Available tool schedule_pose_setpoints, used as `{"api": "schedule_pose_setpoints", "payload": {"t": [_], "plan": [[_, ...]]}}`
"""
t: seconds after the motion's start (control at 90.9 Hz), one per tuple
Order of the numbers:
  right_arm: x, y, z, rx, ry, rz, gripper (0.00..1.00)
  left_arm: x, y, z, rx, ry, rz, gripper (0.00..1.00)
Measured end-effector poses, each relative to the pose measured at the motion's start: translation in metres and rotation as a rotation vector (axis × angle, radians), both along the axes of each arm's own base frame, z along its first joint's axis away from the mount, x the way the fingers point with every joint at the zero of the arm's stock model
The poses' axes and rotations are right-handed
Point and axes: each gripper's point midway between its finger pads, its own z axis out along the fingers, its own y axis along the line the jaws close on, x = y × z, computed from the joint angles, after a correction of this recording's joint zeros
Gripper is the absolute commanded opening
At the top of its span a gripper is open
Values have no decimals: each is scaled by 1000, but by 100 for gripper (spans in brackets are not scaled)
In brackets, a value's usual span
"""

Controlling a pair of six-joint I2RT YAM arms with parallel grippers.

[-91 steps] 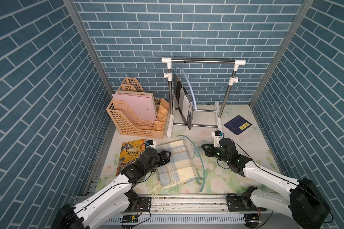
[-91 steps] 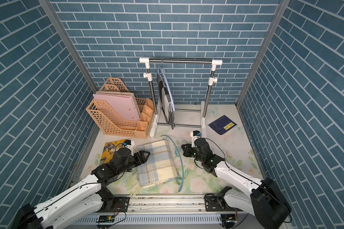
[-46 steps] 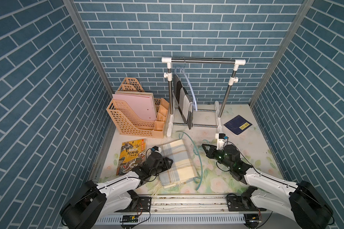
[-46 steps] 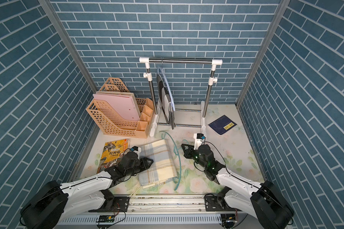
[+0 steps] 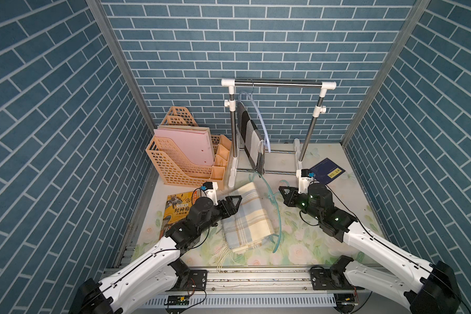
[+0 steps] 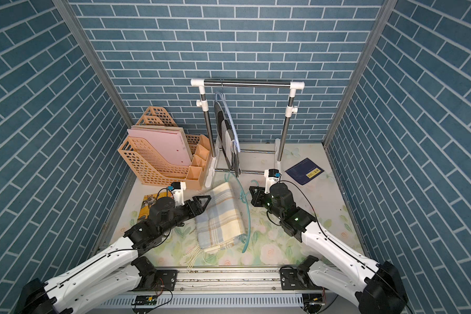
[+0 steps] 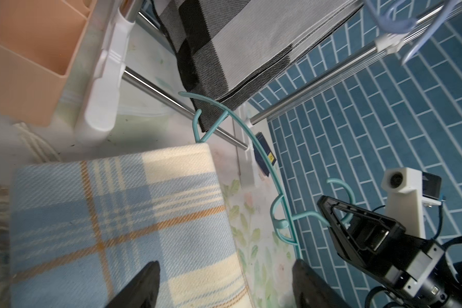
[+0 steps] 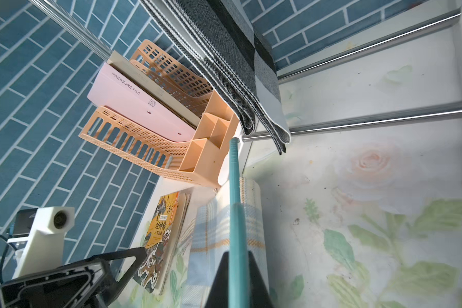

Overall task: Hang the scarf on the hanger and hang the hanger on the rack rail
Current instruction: Hang the scarf on the hanger, then place the hanger at the clothesline.

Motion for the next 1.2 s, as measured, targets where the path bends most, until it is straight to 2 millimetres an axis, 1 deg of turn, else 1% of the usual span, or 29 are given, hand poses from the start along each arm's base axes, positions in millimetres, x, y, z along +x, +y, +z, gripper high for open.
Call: {"api": "schedule_pose_setpoints", "payload": {"t": [0.099,0.209,0.275,0.341,0.385,0.44,0.484,0.55,0.693,0.891,1.023,1.133,1.199], "plan": [[-1,0,19,-47,-1,7,0,3,-13,7,-49,-15,-16,81],[-3,5,39,-105,2,26,0,2,-37,19,-87,-33,-63,81],[-5,10,53,-138,-2,42,0,2,-57,37,-111,-57,-99,81],[-6,15,67,-170,-6,56,0,2,-76,63,-146,-94,-128,81],[-7,18,75,-190,-8,64,0,2,-86,80,-172,-120,-141,81],[-9,21,84,-216,-12,72,0,2,-93,96,-202,-146,-148,81],[-10,22,90,-239,-12,76,0,2,-94,105,-221,-162,-142,81],[-13,24,98,-271,-16,84,0,5,-93,109,-236,-164,-121,81],[-18,29,113,-316,-28,98,0,10,-94,108,-242,-147,-99,81],[-25,37,121,-380,-44,116,0,12,-94,106,-243,-122,-82,81],[-28,41,134,-404,-67,126,0,14,-91,106,-244,-107,-61,81],[-31,44,146,-403,-85,128,0,17,-90,118,-262,-109,-41,82],[-32,45,147,-405,-88,129,0,20,-92,129,-277,-114,-32,82]]}}
